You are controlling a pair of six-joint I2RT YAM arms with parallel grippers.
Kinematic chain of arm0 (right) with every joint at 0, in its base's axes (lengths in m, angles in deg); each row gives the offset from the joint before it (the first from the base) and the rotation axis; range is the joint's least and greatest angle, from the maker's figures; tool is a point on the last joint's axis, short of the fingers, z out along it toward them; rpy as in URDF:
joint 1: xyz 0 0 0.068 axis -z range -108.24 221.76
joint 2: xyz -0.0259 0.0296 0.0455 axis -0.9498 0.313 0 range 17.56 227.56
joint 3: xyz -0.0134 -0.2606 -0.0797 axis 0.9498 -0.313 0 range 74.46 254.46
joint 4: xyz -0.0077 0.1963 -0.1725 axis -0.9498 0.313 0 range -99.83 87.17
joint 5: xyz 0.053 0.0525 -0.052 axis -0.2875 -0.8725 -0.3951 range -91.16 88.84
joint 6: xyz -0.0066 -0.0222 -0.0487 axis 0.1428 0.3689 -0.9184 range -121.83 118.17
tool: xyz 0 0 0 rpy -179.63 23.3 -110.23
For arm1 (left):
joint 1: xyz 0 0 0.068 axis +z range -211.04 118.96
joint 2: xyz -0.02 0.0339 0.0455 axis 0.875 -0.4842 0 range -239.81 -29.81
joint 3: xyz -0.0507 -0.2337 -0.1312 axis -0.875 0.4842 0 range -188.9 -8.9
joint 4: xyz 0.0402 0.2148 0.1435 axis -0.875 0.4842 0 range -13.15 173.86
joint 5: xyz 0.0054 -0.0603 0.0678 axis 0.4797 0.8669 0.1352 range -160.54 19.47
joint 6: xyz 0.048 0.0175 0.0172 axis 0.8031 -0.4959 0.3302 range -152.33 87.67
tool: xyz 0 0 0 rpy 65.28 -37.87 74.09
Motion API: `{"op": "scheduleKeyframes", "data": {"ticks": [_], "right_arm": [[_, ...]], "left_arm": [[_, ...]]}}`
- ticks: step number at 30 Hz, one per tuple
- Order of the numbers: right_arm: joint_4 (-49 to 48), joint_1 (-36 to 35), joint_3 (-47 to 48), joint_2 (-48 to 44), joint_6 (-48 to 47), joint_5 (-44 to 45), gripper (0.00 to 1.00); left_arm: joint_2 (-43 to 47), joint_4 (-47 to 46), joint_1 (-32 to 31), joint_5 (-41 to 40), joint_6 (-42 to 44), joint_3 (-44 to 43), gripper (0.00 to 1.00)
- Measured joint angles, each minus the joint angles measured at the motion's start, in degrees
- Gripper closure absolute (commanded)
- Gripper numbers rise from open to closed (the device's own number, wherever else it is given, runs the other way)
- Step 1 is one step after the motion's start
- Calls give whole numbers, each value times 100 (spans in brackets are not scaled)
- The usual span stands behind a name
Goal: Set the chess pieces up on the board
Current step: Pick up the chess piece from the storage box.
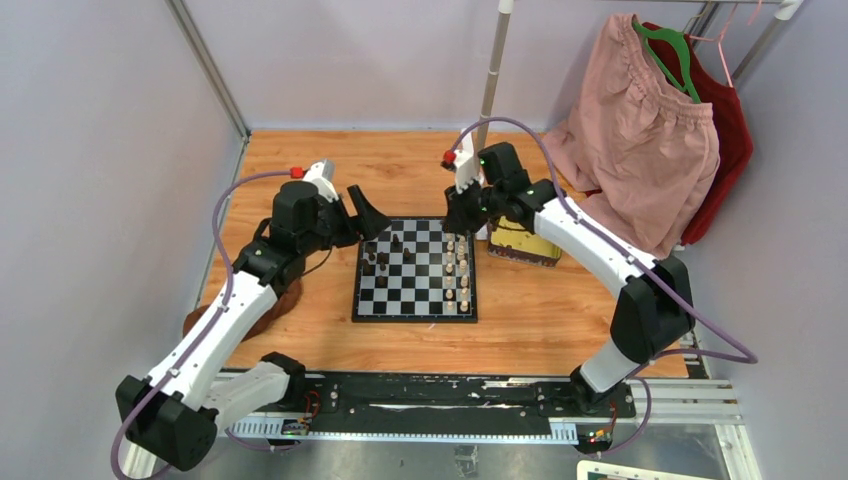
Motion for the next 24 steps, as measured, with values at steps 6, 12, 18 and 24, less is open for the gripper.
{"op": "scheduleKeyframes", "data": {"ticks": [6, 12, 18, 24], "right_arm": [[-321, -682, -9, -2, 153, -542, 100], [-573, -1078, 17, 79, 243, -739, 100], [-741, -1189, 96, 243, 376, -800, 100], [-870, -1189, 334, 376, 422, -807, 100]], "left_arm": [[-275, -540, 0, 505, -286, 33, 24], [-431, -879, 0, 848, -498, 129, 35], [-448, -1019, 0, 1095, -616, 273, 43], [-448, -1047, 0, 1274, -682, 481, 49]]}}
